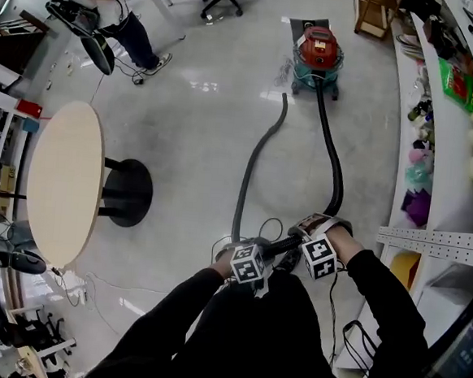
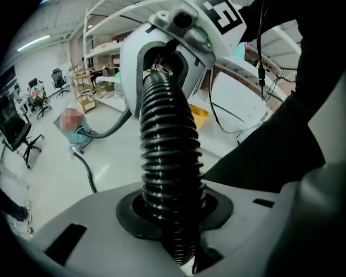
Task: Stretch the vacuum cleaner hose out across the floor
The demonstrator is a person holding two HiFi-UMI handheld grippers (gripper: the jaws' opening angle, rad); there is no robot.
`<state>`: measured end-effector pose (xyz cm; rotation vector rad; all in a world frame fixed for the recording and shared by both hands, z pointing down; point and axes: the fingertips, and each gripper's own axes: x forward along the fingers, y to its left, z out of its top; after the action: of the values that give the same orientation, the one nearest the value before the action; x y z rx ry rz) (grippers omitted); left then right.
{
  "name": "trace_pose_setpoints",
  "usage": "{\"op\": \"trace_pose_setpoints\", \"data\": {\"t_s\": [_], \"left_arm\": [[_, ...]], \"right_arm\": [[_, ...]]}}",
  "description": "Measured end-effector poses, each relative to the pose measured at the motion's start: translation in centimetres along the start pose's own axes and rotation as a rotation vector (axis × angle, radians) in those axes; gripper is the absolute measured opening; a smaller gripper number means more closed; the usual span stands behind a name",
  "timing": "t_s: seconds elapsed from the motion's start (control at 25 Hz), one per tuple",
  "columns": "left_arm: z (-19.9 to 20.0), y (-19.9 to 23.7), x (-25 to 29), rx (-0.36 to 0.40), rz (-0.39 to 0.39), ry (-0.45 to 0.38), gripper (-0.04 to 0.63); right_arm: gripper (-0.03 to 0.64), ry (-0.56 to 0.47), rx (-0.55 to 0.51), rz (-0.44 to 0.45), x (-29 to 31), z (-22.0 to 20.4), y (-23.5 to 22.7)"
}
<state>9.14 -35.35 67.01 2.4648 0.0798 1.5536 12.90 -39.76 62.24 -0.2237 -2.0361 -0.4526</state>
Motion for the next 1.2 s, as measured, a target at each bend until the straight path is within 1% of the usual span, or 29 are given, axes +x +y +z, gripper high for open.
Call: {"op": "trace_pose_setpoints", "data": {"t_s": [0.04, 0.08, 0.12, 0.16, 0.2, 0.28, 0.4, 0.44, 0.48, 0.52, 0.56, 0.6, 0.64, 0.68, 0.72, 0.76, 0.8, 0.84, 0.92, 1.0, 1.08, 1.16, 1.2], "left_arm": [[0.5, -0.2, -0.1, -0.039, 0.001, -0.018, 0.124], [0.9, -0.3, -0.3, -0.093, -0.002, -0.039, 0.123], [1.3, -0.3, -0.7, -0.156, -0.006, -0.065, 0.123], [1.8, 0.1, -1.2, -0.214, -0.005, -0.096, 0.123], [2.3, 0.6, -1.9, -0.259, -0.002, -0.132, 0.123], [3.5, 1.4, -3.7, -0.311, -0.010, -0.201, 0.123], [4.3, 1.2, -6.0, -0.328, -0.055, -0.249, 0.123], [4.3, 1.2, -6.7, -0.329, -0.067, -0.263, 0.124], [4.3, 1.2, -7.6, -0.337, -0.083, -0.283, 0.124], [4.2, 1.2, -8.5, -0.351, -0.106, -0.310, 0.126], [4.3, 1.0, -9.5, -0.365, -0.137, -0.337, 0.127], [4.5, 0.6, -10.4, -0.376, -0.175, -0.361, 0.129], [4.9, 0.0, -11.3, -0.382, -0.217, -0.377, 0.132], [5.3, -0.5, -12.2, -0.385, -0.260, -0.386, 0.137], [5.9, -1.1, -13.0, -0.389, -0.302, -0.394, 0.141], [6.6, -1.6, -13.8, -0.398, -0.338, -0.404, 0.146], [7.3, -2.0, -14.6, -0.412, -0.365, -0.418, 0.150], [8.1, -2.3, -15.2, -0.429, -0.384, -0.433, 0.153], [9.7, -3.1, -16.1, -0.465, -0.400, -0.457, 0.155], [11.6, -4.1, -16.3, -0.512, -0.412, -0.476, 0.158], [13.5, -5.4, -16.2, -0.588, -0.444, -0.501, 0.161], [15.3, -7.2, -15.9, -0.670, -0.485, -0.531, 0.166], [16.2, -8.1, -15.6, -0.692, -0.493, -0.541, 0.168]], "right_arm": [[0.158, 0.028, -0.008, -0.066, -0.2, -0.6, -0.6], [0.178, 0.060, -0.010, -0.165, -0.5, -1.1, -1.8], [0.261, 0.093, 0.005, -0.279, -1.1, -1.6, -3.3], [0.375, 0.124, 0.045, -0.386, -2.0, -2.1, -4.8], [0.405, 0.149, 0.105, -0.480, -3.1, -2.5, -6.0], [0.407, 0.182, 0.269, -0.647, -5.9, -2.8, -7.2], [0.406, 0.191, 0.589, -0.872, -11.1, -3.1, -5.8], [0.405, 0.169, 0.715, -0.923, -12.6, -3.0, -4.6], [0.405, 0.120, 0.855, -0.945, -13.6, -2.5, -3.2], [0.405, 0.038, 1.008, -0.935, -13.7, -1.6, -1.7], [0.403, -0.072, 1.168, -0.897, -13.0, -0.2, -0.1], [0.399, -0.200, 1.321, -0.838, -11.8, 1.7, 1.4], [0.397, -0.328, 1.452, -0.767, -10.3, 3.9, 2.6], [0.396, -0.442, 1.546, -0.692, -8.7, 6.3, 3.5], [0.396, -0.528, 1.601, -0.623, -7.1, 8.7, 3.9], [0.396, -0.585, 1.624, -0.565, -5.6, 11.0, 4.1], [0.396, -0.620, 1.627, -0.522, -4.1, 13.1, 4.0], [0.397, -0.642, 1.620, -0.491, -2.8, 15.0, 3.9], [0.397, -0.661, 1.593, -0.456, -0.5, 17.9, 3.6], [0.397, -0.638, 1.565, -0.462, 1.3, 19.2, 3.5], [0.397, -0.608, 1.573, -0.501, 2.4, 19.0, 3.9], [0.397, -0.638, 1.606, -0.539, 2.2, 18.6, 4.4], [0.386, -0.672, 1.616, -0.544, 1.7, 18.4, 4.9]]}}
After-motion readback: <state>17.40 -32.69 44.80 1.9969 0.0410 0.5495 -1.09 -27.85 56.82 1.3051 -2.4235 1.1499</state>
